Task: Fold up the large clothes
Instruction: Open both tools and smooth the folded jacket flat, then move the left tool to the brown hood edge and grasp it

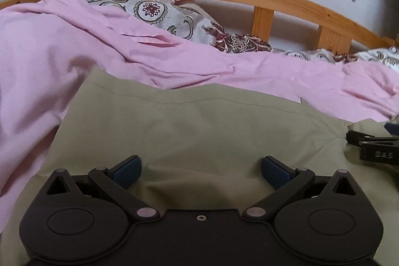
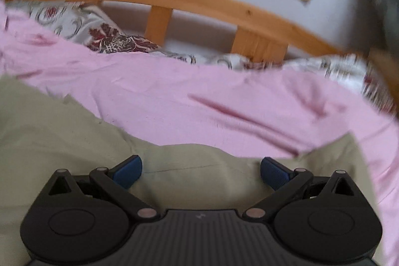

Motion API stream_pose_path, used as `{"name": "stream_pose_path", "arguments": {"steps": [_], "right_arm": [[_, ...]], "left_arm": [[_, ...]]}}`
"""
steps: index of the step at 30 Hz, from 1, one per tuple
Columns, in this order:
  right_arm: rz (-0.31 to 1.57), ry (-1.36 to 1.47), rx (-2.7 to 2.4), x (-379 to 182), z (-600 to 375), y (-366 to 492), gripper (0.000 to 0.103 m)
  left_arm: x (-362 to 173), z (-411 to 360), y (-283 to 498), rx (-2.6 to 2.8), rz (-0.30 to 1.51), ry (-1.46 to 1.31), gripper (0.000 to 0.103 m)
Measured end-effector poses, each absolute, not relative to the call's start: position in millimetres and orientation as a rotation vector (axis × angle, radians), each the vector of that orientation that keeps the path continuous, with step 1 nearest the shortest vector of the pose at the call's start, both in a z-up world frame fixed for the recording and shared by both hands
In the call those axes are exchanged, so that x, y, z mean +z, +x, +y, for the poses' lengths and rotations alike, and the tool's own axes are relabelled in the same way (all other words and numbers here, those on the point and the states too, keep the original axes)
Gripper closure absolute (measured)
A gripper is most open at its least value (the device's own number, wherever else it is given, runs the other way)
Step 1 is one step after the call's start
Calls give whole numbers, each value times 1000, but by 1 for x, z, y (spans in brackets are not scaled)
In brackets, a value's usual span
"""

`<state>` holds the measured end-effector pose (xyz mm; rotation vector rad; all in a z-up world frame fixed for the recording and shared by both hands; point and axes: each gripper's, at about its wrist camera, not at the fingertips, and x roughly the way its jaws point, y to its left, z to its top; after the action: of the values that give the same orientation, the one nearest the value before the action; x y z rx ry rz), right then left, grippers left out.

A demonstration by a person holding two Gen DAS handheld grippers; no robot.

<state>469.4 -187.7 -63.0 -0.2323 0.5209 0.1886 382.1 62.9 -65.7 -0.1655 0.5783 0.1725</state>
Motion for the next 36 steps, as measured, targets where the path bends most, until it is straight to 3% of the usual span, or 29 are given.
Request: {"name": "stream_pose_path", "arguments": {"steps": [7,13,19,28,36], "right_arm": [[516,-251,320,-24,-179,371,0],[353,-430,249,-67,-141,318,0],[373,-441,228,-76,-137,324,0],[430,-292,264,-29,-164,263,0],[318,-473,196,-78,-141,233,0]], "left_arm": [[-27,69,315,190,534,-179,1],[-10,73,248,215,482,-243,1],[-5,79,190,266,430,-266,1],[-26,95,160,288,570,-420,1],[-55,116,175,299,643,-579,1]]}}
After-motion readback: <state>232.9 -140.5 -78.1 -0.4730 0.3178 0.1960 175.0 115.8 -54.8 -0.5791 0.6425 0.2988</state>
